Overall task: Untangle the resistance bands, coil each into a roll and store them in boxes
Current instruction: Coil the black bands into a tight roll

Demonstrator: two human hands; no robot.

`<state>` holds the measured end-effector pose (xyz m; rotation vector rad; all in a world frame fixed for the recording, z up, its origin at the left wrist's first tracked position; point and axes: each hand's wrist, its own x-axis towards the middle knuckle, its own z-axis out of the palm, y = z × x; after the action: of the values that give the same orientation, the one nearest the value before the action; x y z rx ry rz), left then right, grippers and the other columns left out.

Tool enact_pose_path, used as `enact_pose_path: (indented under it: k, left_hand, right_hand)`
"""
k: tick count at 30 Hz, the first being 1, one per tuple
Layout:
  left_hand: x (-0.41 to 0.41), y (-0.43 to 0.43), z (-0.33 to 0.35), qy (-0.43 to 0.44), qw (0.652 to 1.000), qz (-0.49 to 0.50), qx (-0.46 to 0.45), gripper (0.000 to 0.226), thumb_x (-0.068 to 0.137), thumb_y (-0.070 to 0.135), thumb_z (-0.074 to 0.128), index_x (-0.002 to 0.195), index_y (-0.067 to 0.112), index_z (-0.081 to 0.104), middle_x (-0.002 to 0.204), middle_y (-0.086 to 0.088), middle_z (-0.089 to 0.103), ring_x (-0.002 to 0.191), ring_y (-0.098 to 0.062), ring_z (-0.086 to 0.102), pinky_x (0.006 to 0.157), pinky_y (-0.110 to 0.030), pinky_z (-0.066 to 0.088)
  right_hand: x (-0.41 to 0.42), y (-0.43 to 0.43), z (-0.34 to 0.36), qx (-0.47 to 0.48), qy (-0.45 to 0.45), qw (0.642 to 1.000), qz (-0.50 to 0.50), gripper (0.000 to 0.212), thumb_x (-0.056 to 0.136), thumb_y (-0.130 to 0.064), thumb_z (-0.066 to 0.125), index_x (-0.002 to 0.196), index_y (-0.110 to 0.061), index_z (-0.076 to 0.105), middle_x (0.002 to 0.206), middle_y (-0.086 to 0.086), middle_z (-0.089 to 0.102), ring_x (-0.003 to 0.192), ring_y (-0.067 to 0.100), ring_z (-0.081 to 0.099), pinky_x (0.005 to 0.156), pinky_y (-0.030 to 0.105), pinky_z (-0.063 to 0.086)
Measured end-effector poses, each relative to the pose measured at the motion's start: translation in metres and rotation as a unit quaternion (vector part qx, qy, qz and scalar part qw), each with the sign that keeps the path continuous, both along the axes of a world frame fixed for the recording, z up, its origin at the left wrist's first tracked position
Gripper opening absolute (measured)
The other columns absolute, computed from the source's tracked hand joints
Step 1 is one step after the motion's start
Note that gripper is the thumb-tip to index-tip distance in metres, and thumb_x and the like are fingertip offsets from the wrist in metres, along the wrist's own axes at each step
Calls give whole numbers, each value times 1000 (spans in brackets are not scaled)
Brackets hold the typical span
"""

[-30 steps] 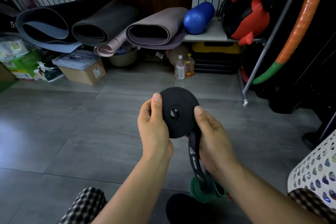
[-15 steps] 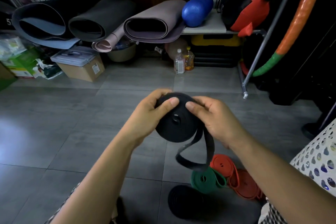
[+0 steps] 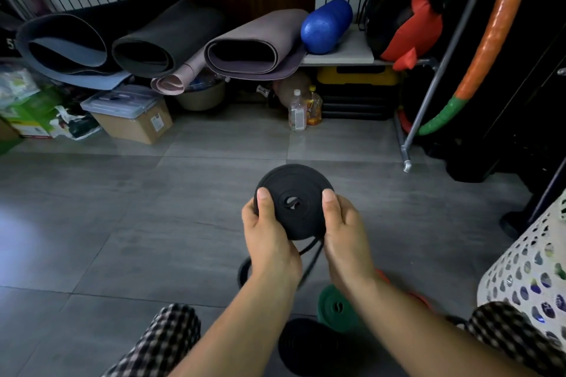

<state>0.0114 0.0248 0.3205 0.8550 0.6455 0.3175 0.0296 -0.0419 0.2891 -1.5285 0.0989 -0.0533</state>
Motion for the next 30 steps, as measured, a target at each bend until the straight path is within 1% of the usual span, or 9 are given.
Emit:
enact_pose_path:
  k: [3,7,9,14,19,21,24,26,30]
  left_hand:
    - [5,26,5,-21,988,-112,104,15,92,26,51,100,14,53,96,-3,63,86,-14,60,82,-29,50]
    - [10,52,13,-14,874,-288,390,27,86,27,59,111,22,51,97,4,61,88,-11,60,68,-16,47]
    - [7,45,11,-13,873,-303,381,8,89,22,57,96,20,58,85,2,64,79,-14,61,62,-15,50]
    - [-2,23,-1,-10,978,-133,162,18,91,28,53,100,14,58,94,-3,67,83,-16,64,68,-27,52]
    - [-15,6,-10,44,996,-73,12,16,92,27,52,95,13,59,95,-6,66,85,-20,64,69,-32,52]
    - [-15,17,-8,26,988,-144,52,16,91,24,53,99,11,58,98,-8,67,88,-20,63,75,-32,52]
    - [-12,37,-3,-1,934,-269,237,26,87,24,57,111,13,54,105,-7,64,90,-16,61,73,-25,50]
    - [-15,38,-3,4,915,-286,283,23,89,25,55,110,15,57,101,-5,65,89,-16,62,72,-25,53]
    - [-19,34,-8,23,952,-212,220,19,92,24,51,99,9,61,90,-10,67,83,-23,63,78,-39,53]
  right_hand:
    - [16,-17,13,-51,-10,998,42,28,95,-28,43,100,-8,62,97,7,68,93,19,63,86,32,50]
    - [17,-30,27,-202,-48,963,173,25,93,-28,46,101,-11,62,96,8,67,92,22,62,84,37,48]
    - [12,-29,27,-175,-60,966,181,21,92,-27,48,96,-13,63,93,6,68,90,22,63,83,36,49]
    - [-1,-21,13,53,-14,991,125,21,91,-31,46,96,-18,62,95,-3,69,90,7,65,78,19,51]
    - [-7,-8,1,32,8,999,22,26,93,-29,46,96,-7,60,91,2,66,86,13,63,76,18,50]
    - [4,-21,7,-15,-3,998,56,28,92,-30,48,100,-7,61,95,5,67,89,15,63,82,26,51]
    - [11,-33,13,-124,-37,984,119,22,91,-30,51,93,-11,62,89,5,67,85,19,63,81,35,50]
    - [5,-30,12,-192,-54,966,165,19,90,-30,51,89,-14,61,84,3,65,81,19,62,77,34,48]
    - [-5,-28,11,-57,-10,970,235,19,89,-33,51,89,-17,62,85,0,66,79,12,63,74,25,51]
